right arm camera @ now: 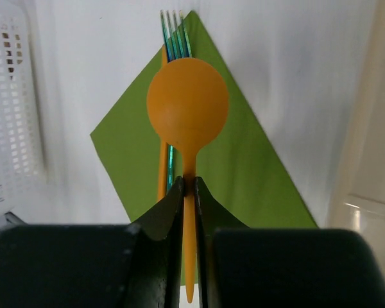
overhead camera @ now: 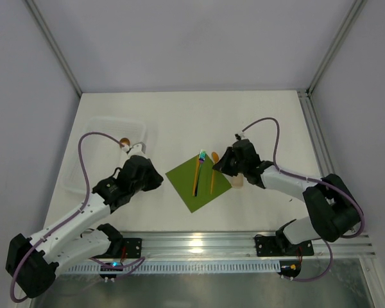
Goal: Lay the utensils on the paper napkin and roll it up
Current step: Place the utensils on the napkin.
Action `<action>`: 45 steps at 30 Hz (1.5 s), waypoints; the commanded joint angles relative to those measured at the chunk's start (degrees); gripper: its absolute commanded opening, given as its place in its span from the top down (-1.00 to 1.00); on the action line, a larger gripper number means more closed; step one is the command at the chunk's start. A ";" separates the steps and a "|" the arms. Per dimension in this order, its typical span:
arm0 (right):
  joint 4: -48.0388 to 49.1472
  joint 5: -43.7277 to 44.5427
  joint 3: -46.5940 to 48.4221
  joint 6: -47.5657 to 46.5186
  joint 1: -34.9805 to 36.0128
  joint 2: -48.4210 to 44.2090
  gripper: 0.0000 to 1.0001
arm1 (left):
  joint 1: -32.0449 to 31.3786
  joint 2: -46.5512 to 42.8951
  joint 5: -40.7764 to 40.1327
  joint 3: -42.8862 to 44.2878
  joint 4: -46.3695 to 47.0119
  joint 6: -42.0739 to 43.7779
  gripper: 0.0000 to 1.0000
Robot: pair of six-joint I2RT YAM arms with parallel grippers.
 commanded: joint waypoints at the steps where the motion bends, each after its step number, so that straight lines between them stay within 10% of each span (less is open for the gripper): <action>1: 19.40 -1.47 -3.70 7.07 3.25 0.99 0.92 | -0.21 -1.40 -0.13 0.53 -0.32 0.35 0.82; 15: 41.12 -0.85 -7.05 15.52 5.11 12.85 0.92 | -0.21 -2.46 -0.31 0.71 -1.11 0.96 0.82; 45: 38.76 -3.05 -7.05 14.03 2.57 17.25 0.58 | -0.13 -2.20 -0.57 0.09 -1.02 0.70 0.81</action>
